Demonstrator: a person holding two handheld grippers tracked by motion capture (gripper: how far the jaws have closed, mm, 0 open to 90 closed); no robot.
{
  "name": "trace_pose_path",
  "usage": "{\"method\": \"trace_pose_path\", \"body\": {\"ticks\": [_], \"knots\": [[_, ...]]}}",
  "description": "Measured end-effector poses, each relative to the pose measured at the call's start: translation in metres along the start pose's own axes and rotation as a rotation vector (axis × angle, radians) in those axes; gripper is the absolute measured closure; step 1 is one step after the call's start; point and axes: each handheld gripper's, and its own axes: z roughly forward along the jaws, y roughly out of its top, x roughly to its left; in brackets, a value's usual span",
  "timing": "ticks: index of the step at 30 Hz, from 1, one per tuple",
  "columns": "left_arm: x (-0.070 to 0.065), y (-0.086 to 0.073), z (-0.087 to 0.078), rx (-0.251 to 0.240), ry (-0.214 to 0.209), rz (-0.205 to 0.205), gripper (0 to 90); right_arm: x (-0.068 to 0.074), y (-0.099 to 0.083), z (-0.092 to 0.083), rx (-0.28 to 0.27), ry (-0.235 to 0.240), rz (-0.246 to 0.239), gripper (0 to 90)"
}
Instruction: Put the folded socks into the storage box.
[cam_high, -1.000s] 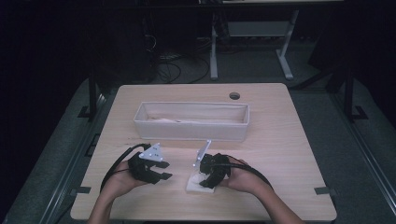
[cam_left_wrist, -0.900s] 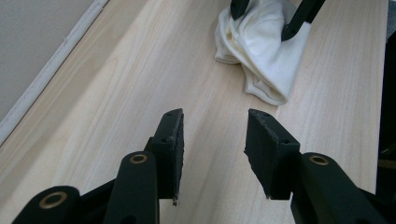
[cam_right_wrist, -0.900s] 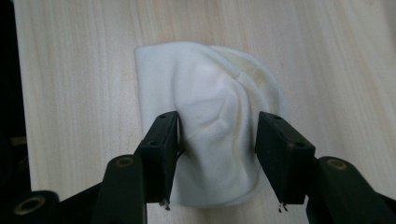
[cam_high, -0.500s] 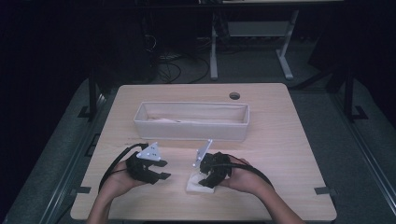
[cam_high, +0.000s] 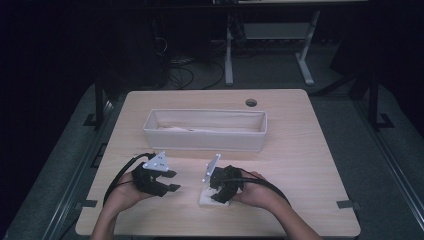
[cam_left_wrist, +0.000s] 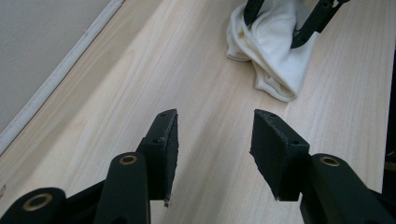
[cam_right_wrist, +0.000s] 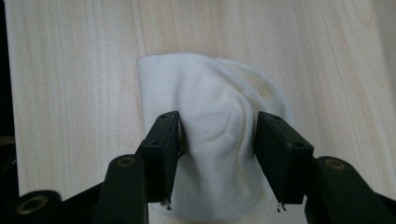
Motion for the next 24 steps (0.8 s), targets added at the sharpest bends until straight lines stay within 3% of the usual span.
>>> {"method": "trace_pose_path", "body": {"ticks": [19,24], "knots": [[0.001,-0.001,-0.003,-0.003,0.012,0.000,50.6,0.001,0.001,0.004,0.019,-0.007,-0.008,47.5],[-0.002,0.002,-0.002,-0.017,0.002,0.005,50.9,0.002,0.001,-0.007,-0.036,-0.001,-0.013,50.9]]}}
